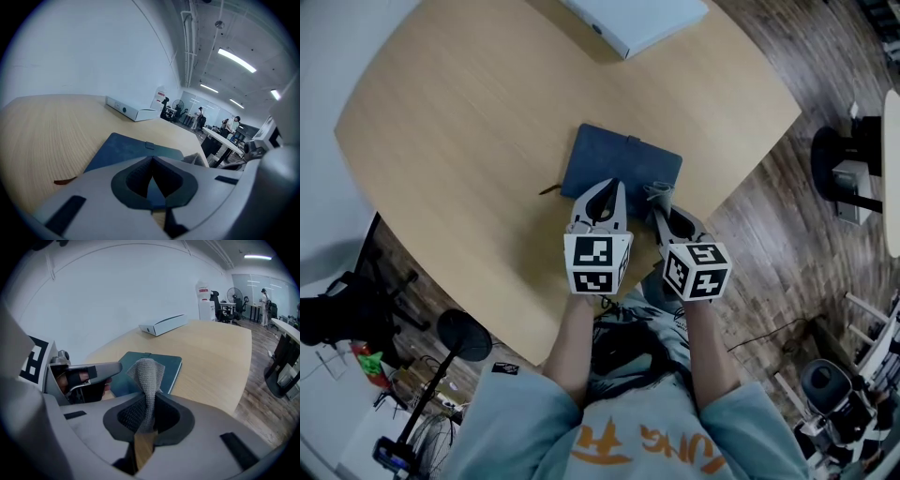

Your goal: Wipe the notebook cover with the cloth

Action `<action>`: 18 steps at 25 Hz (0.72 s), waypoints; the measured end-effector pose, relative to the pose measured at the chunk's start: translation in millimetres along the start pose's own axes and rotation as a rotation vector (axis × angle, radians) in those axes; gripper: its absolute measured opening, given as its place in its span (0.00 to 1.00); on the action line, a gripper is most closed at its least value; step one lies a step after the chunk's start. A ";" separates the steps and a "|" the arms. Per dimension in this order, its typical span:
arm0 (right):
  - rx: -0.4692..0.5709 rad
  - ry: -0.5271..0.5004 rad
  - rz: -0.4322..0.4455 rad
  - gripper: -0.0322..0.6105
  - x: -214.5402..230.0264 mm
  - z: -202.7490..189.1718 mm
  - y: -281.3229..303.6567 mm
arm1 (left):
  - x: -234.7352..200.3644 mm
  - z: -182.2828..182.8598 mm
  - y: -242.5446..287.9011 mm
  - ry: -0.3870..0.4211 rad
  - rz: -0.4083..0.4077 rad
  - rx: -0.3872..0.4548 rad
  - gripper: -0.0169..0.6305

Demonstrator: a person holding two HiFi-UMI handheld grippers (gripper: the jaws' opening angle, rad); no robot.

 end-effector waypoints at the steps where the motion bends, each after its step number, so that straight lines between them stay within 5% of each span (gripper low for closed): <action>1: -0.002 0.003 -0.009 0.10 3.4 -1.1 -1.5 | 3.1 0.5 2.1 0.002 -0.008 -0.001 0.05; 8: 0.010 0.042 -0.062 0.10 24.4 1.6 -13.2 | 16.1 4.4 5.0 0.006 -0.037 0.010 0.05; 18: 0.063 -0.031 0.012 0.10 -15.0 45.9 -3.4 | -25.4 6.1 -23.9 -0.066 0.080 0.076 0.05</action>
Point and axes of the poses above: the fingertips, and each gripper's own axes: y forward along the fingers, x to its right, z out of its top, the point moved 3 cm from there along -y, backward along the fingers, and after that the axes turned 5 degrees about -x, right-handed, at the moved point
